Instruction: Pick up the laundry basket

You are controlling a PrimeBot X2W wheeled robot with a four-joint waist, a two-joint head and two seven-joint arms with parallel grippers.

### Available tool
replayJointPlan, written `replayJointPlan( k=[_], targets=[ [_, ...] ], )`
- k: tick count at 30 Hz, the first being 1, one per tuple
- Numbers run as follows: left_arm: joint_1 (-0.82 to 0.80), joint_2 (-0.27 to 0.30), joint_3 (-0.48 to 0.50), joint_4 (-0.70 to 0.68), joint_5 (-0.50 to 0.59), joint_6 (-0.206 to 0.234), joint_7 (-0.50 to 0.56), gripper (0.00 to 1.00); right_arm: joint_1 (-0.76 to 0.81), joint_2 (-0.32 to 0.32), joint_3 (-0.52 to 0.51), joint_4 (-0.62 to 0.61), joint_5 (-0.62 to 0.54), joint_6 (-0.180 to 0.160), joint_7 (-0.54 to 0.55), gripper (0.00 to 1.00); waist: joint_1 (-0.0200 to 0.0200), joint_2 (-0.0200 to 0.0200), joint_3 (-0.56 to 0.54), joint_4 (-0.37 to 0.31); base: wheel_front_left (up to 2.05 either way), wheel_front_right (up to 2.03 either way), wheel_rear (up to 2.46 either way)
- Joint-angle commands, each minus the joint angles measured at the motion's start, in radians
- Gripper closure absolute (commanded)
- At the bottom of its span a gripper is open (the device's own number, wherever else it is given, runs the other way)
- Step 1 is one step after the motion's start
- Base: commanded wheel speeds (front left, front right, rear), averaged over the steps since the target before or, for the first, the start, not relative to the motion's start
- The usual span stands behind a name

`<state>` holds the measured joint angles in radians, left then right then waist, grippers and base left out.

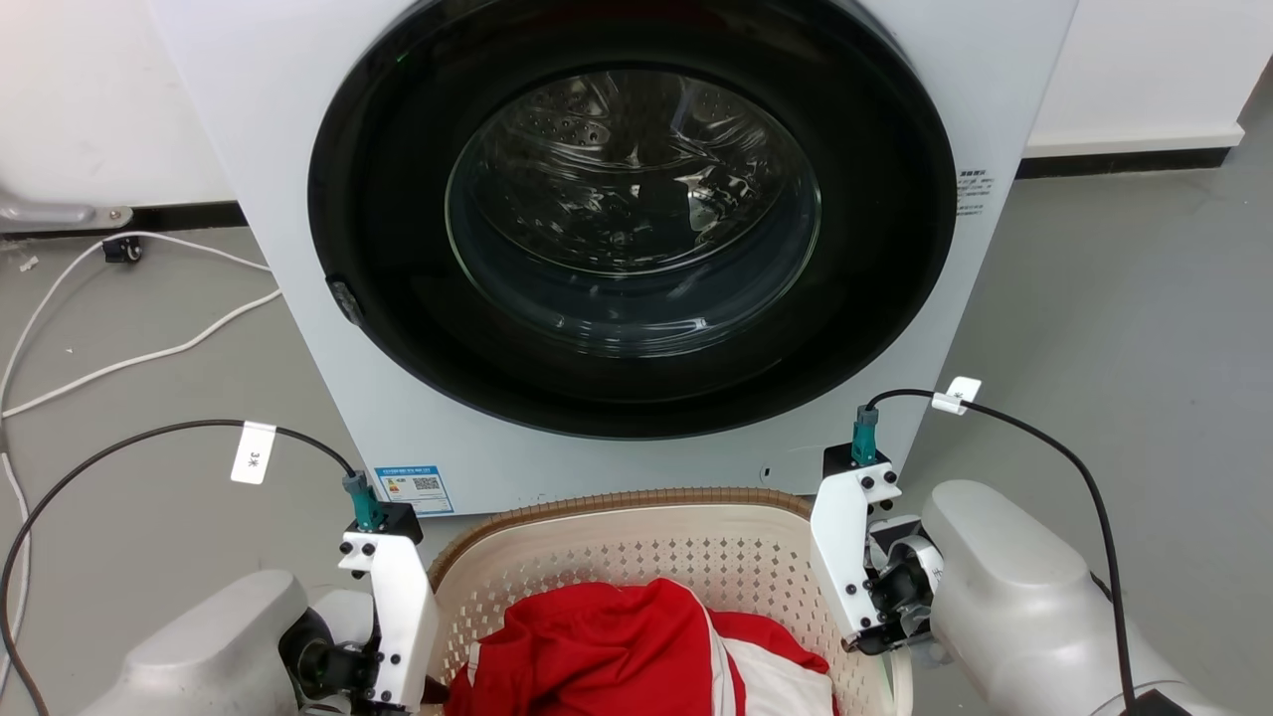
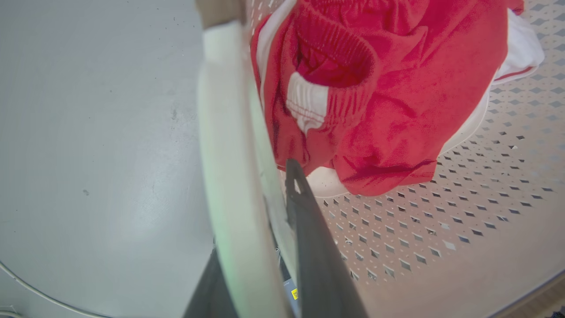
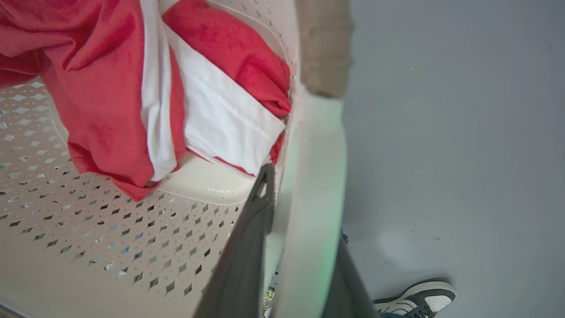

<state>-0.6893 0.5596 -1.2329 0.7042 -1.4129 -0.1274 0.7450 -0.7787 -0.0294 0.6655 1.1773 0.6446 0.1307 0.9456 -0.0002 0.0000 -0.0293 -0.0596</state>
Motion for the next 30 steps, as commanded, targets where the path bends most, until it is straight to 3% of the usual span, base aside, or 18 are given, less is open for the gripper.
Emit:
replayJointPlan(
  k=[1, 30],
  targets=[
    [0.010, 0.021, -0.018, 0.013, 0.007, -0.005, 0.023, 1.00, -0.011, -0.036, 0.009, -0.008, -0.002, 0.000, -0.004, 1.00, 0.0002, 0.0000, -0.006, 0.002, 0.00, 0.00, 0.00],
    [-0.013, 0.028, -0.027, 0.023, -0.010, -0.005, 0.030, 1.00, -0.033, -0.036, 0.050, 0.022, 0.049, 0.001, -0.020, 1.00, 0.0002, 0.0000, -0.017, 0.002, 0.00, 0.00, 0.00]
  ],
)
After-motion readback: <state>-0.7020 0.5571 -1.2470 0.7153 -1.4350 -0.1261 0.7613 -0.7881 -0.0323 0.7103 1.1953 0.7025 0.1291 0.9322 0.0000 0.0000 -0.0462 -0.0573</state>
